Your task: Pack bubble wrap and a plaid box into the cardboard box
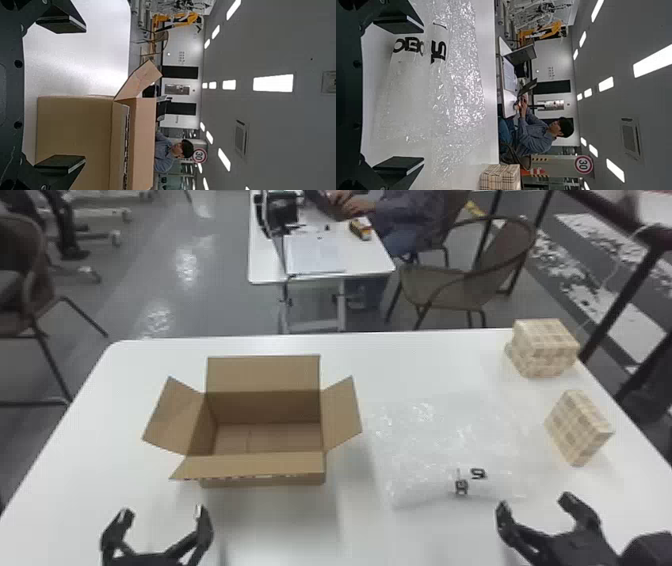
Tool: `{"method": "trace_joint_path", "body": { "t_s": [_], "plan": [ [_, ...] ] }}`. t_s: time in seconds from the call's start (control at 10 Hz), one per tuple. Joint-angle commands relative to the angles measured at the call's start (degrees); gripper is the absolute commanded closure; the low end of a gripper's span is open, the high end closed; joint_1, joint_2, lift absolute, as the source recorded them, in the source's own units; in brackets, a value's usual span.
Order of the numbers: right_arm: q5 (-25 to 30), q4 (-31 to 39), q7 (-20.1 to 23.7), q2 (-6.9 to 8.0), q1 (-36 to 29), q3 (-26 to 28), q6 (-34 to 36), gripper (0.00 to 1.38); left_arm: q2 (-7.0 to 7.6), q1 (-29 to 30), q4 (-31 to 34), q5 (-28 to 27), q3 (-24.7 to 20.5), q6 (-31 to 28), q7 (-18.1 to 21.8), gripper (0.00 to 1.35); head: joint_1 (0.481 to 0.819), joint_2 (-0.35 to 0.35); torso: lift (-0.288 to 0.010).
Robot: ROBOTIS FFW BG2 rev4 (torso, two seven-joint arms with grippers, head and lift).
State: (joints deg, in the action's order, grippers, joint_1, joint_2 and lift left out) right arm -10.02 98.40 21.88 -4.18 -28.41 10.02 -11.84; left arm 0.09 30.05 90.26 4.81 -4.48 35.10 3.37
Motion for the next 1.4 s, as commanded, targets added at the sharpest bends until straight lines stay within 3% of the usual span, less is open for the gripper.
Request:
{"method": "trace_joint_path", "body": {
  "t_s": [0.0, 0.6, 0.8, 1.0, 1.3],
  "plan": [
    [-0.09, -0.05, 0.0, 0.05, 0.02, 0.0, 0.24, 0.13, -0.24, -0.08, 0.09, -0.06, -0.09, -0.12, 0.06, 0.14, 0.695, 0.0, -0.11],
    [-0.26, -0.23, 0.44, -0.04, 0.2, 0.0, 0.77, 0.13, -0.24, -0.08, 0.18, 0.03, -0.09, -0.38, 0.14, 0.14, 0.695, 0.0, -0.11],
    [-0.35, -0.32, 0.53, -0.04, 0.11, 0.0, 0.77, 0.13, -0.24, -0.26, 0.18, 3.28, -0.7, -1.26, 0.14, 0.16, 0.695, 0.004, -0.11],
    [-0.53, -0.41, 0.88, -0.04, 0.2, 0.0, 1.3, 0.13, -0.24, -0.96, 0.88, 7.85, -2.29, -3.81, 2.6, 0.21, 0.695, 0.022, -0.11],
    [-0.61, -0.67, 1.41, -0.04, 0.37, 0.0, 1.56, 0.13, -0.24, -1.66, 7.74, 9.78, -7.56, -14.88, 5.94, 0.22, 0.695, 0.061, -0.11]
  ]
}}
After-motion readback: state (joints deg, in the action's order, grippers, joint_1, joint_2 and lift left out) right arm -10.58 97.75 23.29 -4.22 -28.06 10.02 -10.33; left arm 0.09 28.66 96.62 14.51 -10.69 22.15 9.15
